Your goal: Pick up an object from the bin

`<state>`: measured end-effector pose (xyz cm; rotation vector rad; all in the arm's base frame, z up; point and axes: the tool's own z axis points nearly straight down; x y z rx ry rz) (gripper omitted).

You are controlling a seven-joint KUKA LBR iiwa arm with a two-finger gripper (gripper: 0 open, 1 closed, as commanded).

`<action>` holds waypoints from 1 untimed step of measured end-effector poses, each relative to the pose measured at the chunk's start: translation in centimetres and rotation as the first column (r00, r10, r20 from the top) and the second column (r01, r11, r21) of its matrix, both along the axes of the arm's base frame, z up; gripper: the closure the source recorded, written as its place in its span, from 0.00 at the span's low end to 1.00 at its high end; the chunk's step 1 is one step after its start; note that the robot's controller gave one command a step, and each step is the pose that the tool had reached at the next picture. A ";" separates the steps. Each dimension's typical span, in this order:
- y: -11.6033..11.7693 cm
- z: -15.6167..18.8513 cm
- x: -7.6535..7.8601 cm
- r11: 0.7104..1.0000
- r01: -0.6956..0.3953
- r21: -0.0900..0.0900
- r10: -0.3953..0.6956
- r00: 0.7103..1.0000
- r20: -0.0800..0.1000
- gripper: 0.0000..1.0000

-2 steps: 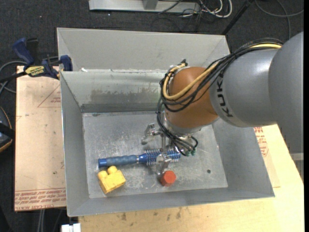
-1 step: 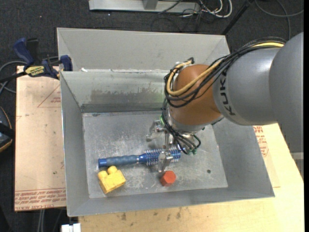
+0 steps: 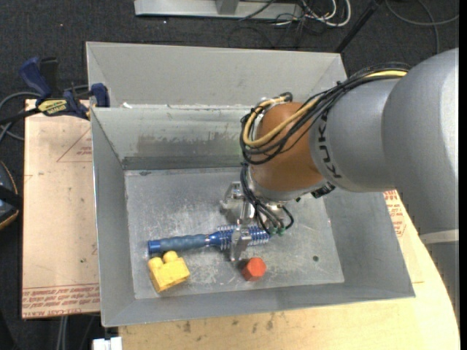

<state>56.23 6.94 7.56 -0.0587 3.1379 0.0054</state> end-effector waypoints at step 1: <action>0.1 0.3 0.2 1.000 -0.001 -0.001 0.001 1.000 0.000 0.00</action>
Offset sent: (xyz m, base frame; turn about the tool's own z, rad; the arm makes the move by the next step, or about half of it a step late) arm 0.0000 0.0000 0.0000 0.0000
